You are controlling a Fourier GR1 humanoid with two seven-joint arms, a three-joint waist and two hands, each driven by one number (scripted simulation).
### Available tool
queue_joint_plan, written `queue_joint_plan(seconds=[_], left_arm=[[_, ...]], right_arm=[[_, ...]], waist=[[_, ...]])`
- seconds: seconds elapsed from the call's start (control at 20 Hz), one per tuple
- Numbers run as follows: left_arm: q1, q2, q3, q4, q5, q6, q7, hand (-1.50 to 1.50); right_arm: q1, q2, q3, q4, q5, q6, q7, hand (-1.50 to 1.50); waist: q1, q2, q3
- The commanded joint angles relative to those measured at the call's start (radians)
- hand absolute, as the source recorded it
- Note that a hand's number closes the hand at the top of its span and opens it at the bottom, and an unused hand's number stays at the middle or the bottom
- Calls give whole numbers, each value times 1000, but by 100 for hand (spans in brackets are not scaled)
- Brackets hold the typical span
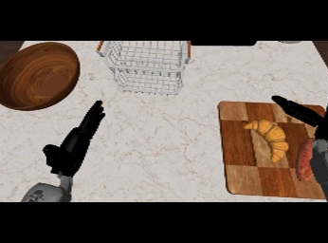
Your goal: Pick the sweet potato from the cutting board and place it in the tiered basket
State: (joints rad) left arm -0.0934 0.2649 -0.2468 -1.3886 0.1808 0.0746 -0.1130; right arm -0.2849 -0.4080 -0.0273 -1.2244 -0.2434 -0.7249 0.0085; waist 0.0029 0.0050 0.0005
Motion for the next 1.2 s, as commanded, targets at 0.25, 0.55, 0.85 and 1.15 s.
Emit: queue_joint_plan(seconds=[0.25, 0.55, 0.85, 1.15], left_arm=[[-14, 16, 15, 8, 14, -38, 17, 0], [-7, 2, -10, 18, -6, -37, 7, 0], [-21, -19, -5, 33, -13, -28, -1, 0], [-35, -6, 24, 16, 0, -47, 36, 0]], right_arm=[[27, -387, 229, 2, 243, 126, 492, -150], [10, -571, 404, -71, 264, 490, 804, -150], [-96, -633, 447, -340, 158, 734, 1185, -150], [-131, -627, 425, -445, 101, 754, 1380, -150]], waist=[[-11, -8, -14], [10, -9, -16], [-8, -13, -6], [-4, -9, -2]])
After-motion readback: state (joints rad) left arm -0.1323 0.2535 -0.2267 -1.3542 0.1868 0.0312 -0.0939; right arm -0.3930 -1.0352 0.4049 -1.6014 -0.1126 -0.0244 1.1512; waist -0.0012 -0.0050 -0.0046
